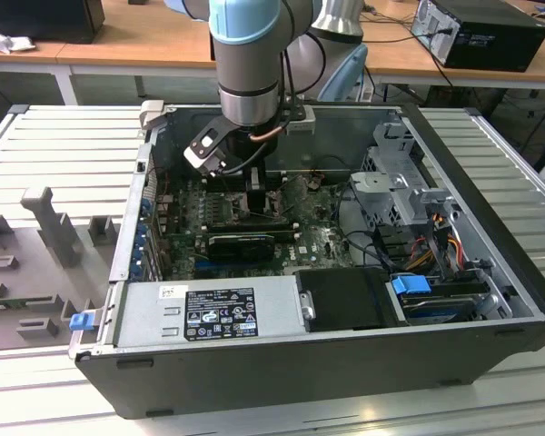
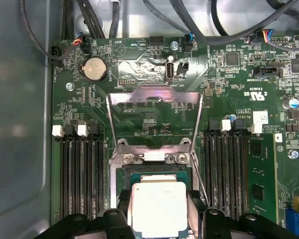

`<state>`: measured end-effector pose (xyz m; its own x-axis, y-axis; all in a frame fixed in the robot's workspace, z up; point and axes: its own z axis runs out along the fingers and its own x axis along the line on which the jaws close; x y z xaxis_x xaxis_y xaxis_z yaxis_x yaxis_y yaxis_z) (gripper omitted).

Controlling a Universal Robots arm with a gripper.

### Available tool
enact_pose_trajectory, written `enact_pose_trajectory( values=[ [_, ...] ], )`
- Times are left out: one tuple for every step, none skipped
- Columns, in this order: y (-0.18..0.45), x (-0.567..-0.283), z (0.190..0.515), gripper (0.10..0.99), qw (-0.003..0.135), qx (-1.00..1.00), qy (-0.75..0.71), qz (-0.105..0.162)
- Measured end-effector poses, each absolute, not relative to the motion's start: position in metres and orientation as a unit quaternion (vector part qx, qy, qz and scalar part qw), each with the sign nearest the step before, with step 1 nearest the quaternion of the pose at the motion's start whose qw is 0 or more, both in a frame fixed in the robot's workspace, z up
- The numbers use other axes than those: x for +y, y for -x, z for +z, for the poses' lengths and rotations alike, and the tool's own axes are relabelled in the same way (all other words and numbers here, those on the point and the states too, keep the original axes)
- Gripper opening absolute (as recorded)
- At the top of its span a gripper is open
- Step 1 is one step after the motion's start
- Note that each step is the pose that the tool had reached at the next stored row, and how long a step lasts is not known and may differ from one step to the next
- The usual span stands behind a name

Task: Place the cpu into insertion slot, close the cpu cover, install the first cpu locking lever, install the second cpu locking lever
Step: 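Place the cpu into insertion slot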

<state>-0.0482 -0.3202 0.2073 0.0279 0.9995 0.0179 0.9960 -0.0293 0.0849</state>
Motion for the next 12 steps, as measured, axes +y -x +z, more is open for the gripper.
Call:
enact_pose_trajectory(
  values=[
    [0.0481, -0.3193, 0.207, 0.529, 0.024, 0.696, -0.717, 0.036],
    [0.048, -0.3186, 0.2067, 0.529, 0.024, 0.696, -0.716, 0.036],
    [0.048, -0.3175, 0.2061, 0.529, 0.024, 0.696, -0.716, 0.036],
    [0.0479, -0.3172, 0.2054, 0.529, 0.024, 0.696, -0.716, 0.036],
    [0.0475, -0.317, 0.2045, 0.529, 0.023, 0.696, -0.716, 0.035],
    [0.047, -0.317, 0.2038, 0.529, 0.023, 0.696, -0.717, 0.034],
    [0.0462, -0.317, 0.2031, 0.529, 0.022, 0.696, -0.717, 0.034],
    [0.0459, -0.317, 0.2024, 0.529, 0.021, 0.696, -0.717, 0.033],
    [0.0459, -0.317, 0.202, 0.529, 0.021, 0.696, -0.717, 0.033],
    [0.0459, -0.317, 0.2015, 0.529, 0.021, 0.696, -0.717, 0.033],
    [0.0459, -0.317, 0.2014, 0.529, 0.021, 0.696, -0.717, 0.033],
    [0.0459, -0.317, 0.2014, 0.529, 0.021, 0.696, -0.717, 0.033]
  ],
)
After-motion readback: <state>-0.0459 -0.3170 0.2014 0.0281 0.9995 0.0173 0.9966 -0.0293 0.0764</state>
